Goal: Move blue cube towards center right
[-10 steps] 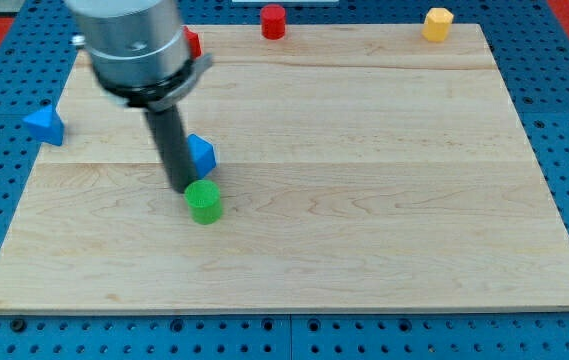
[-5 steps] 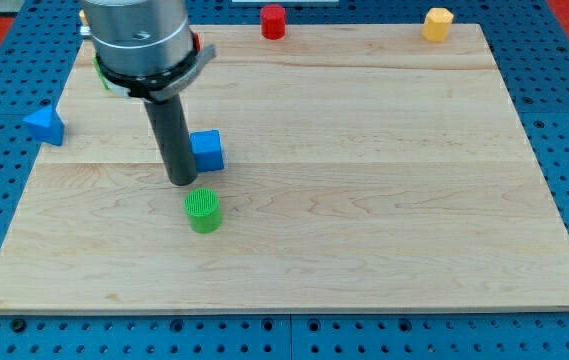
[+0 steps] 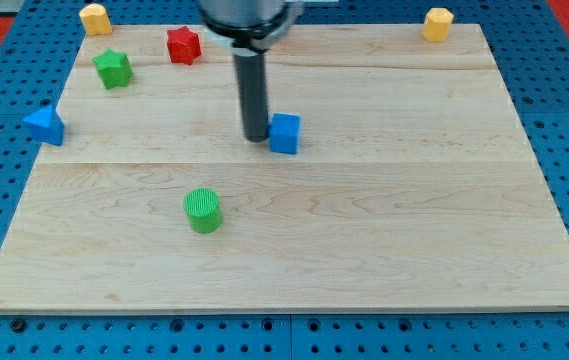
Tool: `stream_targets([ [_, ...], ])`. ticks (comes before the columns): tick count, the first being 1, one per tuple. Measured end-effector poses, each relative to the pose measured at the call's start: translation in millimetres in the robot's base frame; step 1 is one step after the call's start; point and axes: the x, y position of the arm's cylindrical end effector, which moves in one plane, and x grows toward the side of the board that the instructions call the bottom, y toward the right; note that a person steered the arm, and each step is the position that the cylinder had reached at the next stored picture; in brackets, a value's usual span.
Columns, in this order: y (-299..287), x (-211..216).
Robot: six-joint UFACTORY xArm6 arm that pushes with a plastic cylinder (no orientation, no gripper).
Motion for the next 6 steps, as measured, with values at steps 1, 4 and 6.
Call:
stream_targets([
  [1, 47, 0],
  [4, 159, 0],
  [6, 185, 0],
])
